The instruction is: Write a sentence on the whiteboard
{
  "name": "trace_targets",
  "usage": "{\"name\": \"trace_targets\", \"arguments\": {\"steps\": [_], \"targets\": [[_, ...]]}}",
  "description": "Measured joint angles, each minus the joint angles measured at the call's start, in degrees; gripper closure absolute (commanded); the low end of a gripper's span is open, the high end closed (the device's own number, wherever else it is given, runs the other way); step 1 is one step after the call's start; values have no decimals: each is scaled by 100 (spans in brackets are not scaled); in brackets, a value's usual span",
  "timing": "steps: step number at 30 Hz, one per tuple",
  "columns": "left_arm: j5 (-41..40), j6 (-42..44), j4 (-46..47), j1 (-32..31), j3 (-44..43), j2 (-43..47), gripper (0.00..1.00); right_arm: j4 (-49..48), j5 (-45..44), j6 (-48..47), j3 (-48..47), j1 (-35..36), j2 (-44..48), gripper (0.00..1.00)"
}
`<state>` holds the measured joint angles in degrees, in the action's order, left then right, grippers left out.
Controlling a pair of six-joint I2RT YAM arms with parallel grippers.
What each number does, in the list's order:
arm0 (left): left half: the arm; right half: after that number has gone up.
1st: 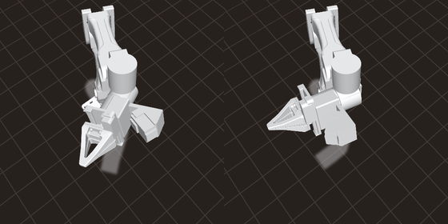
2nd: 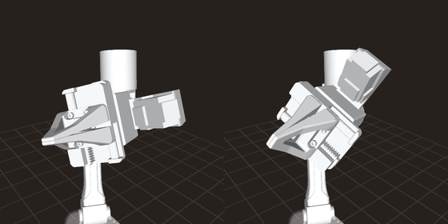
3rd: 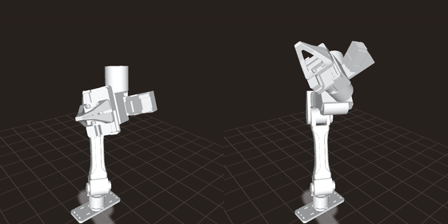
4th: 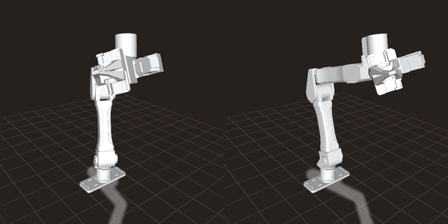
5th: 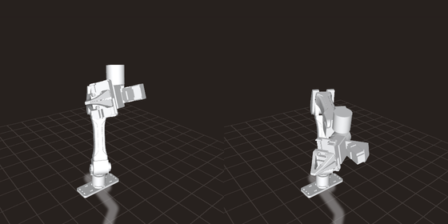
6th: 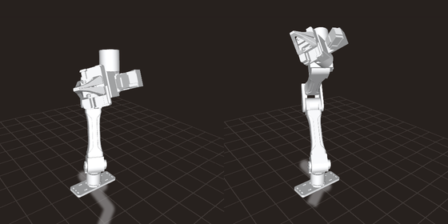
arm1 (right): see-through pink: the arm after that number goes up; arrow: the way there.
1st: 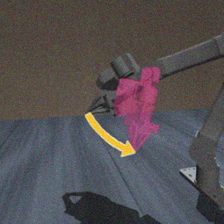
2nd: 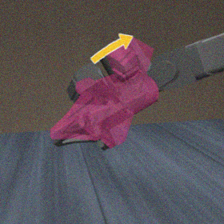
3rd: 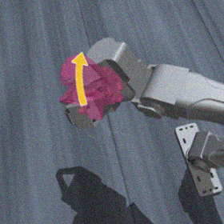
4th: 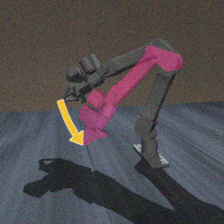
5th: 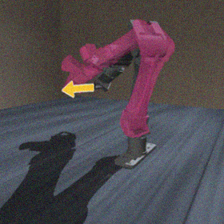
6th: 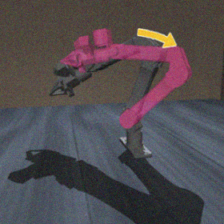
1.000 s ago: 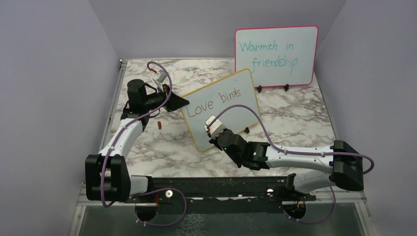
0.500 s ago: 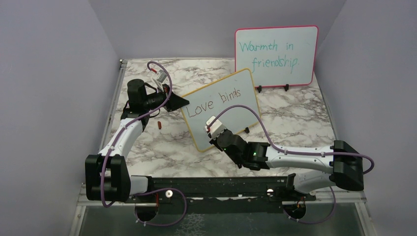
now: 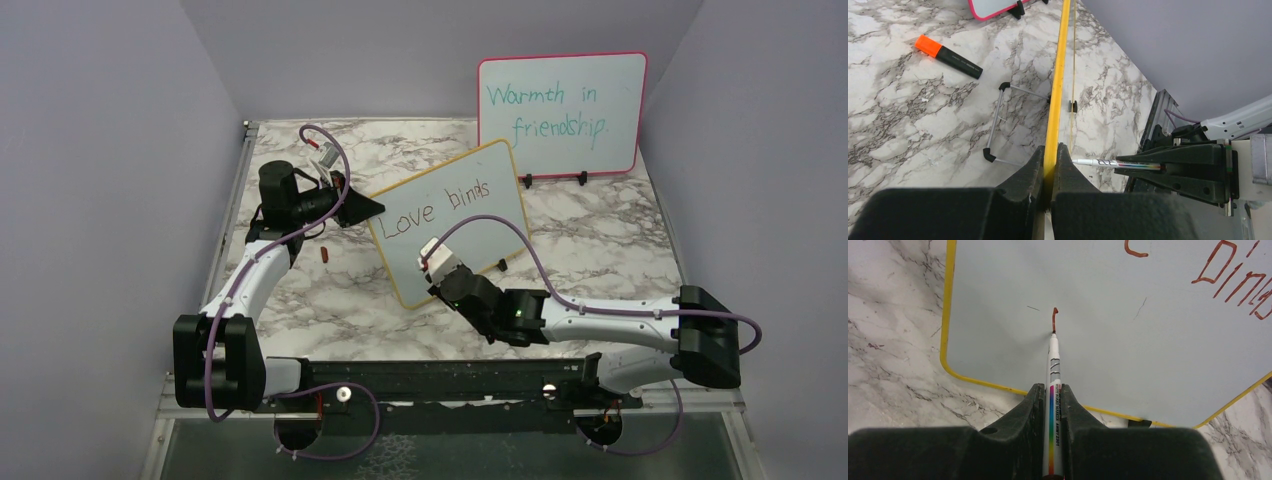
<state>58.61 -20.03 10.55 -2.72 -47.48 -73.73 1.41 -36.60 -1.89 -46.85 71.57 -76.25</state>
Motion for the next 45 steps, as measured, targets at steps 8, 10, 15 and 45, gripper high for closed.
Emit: {"name": "trace_targets", "arguments": {"steps": [8, 10, 15, 45], "targets": [[0, 9, -13, -2, -9, 0, 100, 175, -87, 46, 0, 0, 20, 99], [0, 13, -15, -2, -9, 0, 100, 177, -155, 59, 0, 0, 20, 99], [2, 15, -17, -2, -9, 0, 100, 170, -295, 85, 0, 0, 20, 99], [9, 17, -20, -2, -9, 0, 100, -382, -562, 33, 0, 0, 20, 99]]}}
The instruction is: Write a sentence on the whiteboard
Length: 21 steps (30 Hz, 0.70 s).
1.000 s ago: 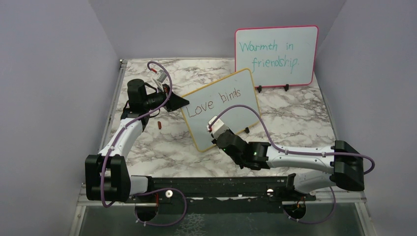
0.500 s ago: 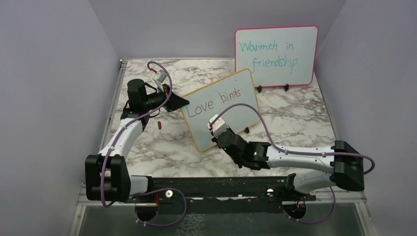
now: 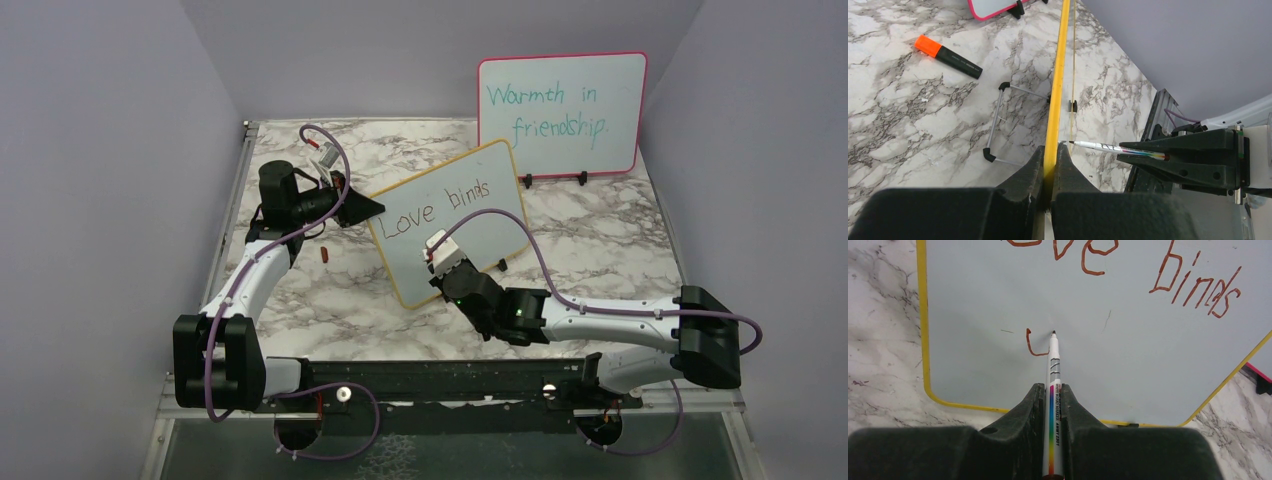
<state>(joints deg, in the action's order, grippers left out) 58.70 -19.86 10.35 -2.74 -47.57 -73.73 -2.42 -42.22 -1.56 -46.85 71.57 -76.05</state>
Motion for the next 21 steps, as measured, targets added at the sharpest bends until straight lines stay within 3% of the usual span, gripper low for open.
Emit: {"name": "trace_targets", "arguments": {"steps": [21], "targets": [[0, 0, -2, 0, 0, 0, 100, 278, 15, 157, 9, 0, -17, 99]]}}
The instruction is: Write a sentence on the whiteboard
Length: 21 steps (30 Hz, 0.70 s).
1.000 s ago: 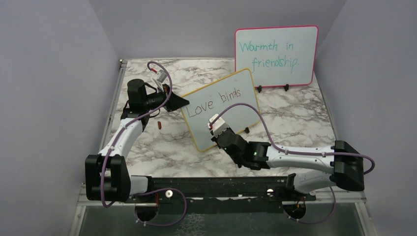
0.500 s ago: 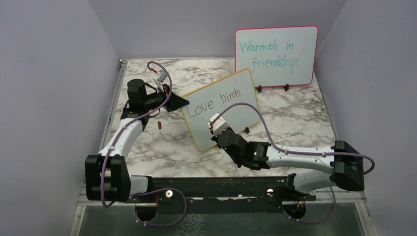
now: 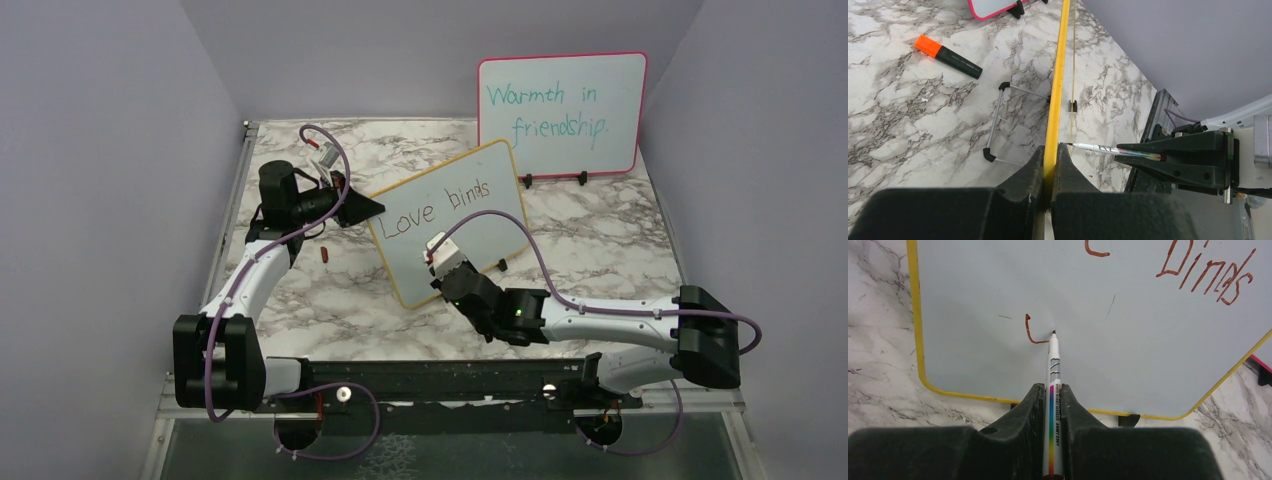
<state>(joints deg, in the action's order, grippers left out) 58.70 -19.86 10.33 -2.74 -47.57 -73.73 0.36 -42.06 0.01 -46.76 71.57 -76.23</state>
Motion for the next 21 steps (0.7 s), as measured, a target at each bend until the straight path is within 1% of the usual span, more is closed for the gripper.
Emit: {"name": "trace_targets", "arguments": {"steps": [9, 21], "targets": [[0, 0, -2, 0, 0, 0, 100, 7, -2, 50, 0, 0, 0, 99], [0, 20, -57, 0, -31, 0, 100, -247, -20, 42, 2, 0, 0, 99]]}}
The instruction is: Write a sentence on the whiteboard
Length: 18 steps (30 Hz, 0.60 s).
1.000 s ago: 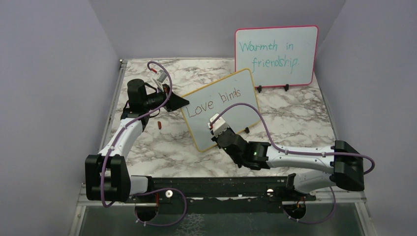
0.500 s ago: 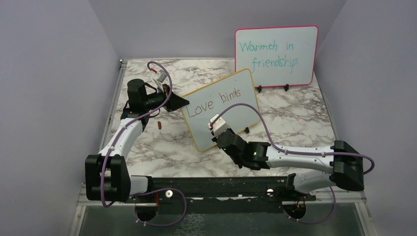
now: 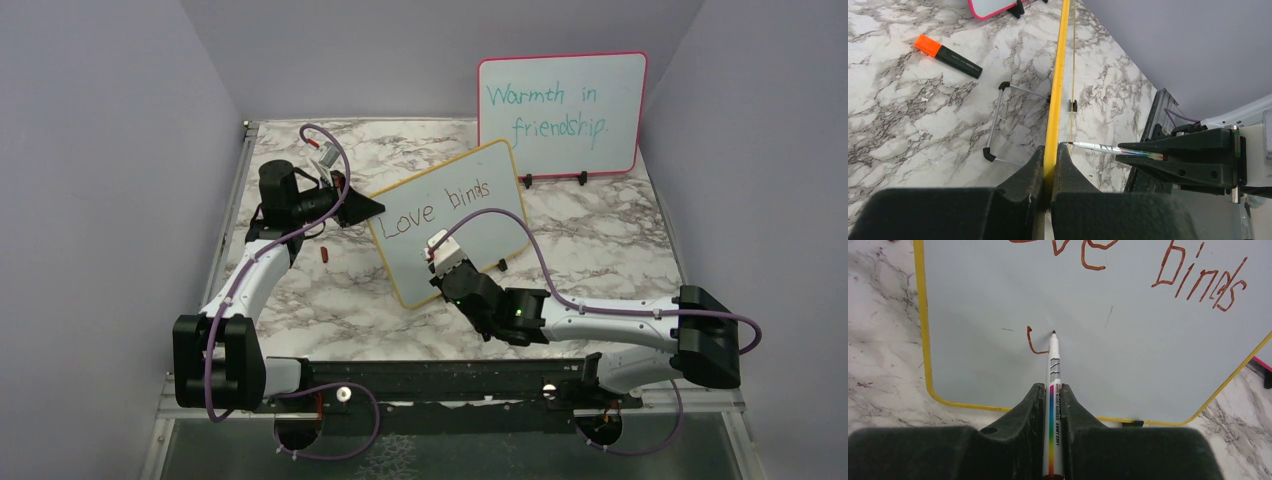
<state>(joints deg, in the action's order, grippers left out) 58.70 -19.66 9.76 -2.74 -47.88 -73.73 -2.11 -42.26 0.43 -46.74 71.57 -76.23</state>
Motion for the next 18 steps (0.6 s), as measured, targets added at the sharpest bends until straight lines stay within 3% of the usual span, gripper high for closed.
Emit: {"name": "trace_targets", "arguments": {"steps": [18], "targets": [[0, 15, -9, 0, 0, 0, 100, 59, -35, 22, 0, 0, -39, 99]]}}
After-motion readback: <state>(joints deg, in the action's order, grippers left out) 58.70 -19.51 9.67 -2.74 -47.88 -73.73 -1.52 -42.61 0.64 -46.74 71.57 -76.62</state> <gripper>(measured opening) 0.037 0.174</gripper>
